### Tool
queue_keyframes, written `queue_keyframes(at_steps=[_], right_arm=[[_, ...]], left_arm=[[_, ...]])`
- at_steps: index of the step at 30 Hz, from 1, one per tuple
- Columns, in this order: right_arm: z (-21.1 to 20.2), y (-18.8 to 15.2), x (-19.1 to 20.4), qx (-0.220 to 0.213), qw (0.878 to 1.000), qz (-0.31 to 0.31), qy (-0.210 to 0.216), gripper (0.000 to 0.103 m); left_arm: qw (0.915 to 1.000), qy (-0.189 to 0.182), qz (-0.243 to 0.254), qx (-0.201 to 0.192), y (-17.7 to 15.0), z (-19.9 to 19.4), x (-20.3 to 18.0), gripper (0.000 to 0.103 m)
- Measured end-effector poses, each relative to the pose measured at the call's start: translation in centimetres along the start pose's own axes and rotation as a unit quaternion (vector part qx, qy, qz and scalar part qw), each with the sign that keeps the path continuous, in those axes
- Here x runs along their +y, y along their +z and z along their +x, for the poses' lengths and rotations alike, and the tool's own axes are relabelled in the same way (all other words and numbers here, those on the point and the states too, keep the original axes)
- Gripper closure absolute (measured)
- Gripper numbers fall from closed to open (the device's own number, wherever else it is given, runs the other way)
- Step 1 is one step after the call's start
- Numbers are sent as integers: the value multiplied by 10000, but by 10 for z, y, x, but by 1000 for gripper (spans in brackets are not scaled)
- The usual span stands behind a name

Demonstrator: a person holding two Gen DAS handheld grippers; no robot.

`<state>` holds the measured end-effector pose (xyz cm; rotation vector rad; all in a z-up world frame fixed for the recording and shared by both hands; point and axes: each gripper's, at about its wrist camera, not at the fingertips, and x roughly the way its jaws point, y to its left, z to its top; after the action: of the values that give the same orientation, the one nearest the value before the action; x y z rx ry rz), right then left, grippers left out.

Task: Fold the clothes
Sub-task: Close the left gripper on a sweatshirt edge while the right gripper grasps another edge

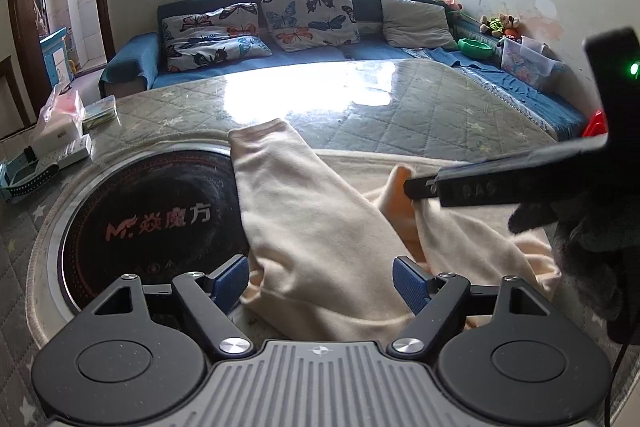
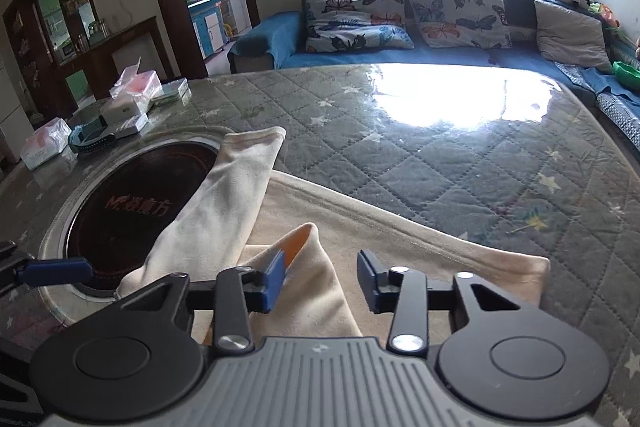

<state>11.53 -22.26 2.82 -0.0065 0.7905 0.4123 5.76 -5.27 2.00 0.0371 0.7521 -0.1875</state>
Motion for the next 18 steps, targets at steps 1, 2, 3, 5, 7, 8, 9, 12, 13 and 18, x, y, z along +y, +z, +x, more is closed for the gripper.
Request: queue_keyframes(at_steps=[1, 2, 3, 5, 7, 8, 9, 12, 13, 18], right_arm=[[2, 0, 0, 29, 10000, -14, 31, 78], [4, -1, 0, 39, 10000, -44, 55, 82], [5, -2, 1, 49, 9999, -75, 80, 90], [3, -5, 2, 4, 9999, -130, 36, 96], [-1, -9, 1, -69, 9999, -144, -15, 99], [-4, -10, 0, -108, 9998, -131, -40, 99], [-9, -11, -1, -155, 9998, -99, -69, 100], [-18, -14, -6, -263, 9996, -66, -87, 100], [-21, -15, -7, -289, 9995, -64, -103, 101], [-28, -20, -12, -281, 9995, -65, -130, 101]], left_arm=[[10000, 14, -18, -12, 4, 2, 1, 22], [10000, 25, -39, -14, 8, 4, 1, 22], [10000, 42, -58, -4, 12, 8, 1, 22], [9999, 97, -65, 10, 20, 16, 0, 22], [9999, 144, -76, 32, 29, 24, -2, 22], [9998, 160, -87, 48, 33, 29, -3, 22], [9998, 169, -109, 75, 37, 34, -4, 22], [9995, 208, -211, 149, 51, 50, -5, 22], [9993, 249, -233, 161, 54, 55, -6, 22], [9977, 443, -383, 347, 70, 83, -5, 29]])
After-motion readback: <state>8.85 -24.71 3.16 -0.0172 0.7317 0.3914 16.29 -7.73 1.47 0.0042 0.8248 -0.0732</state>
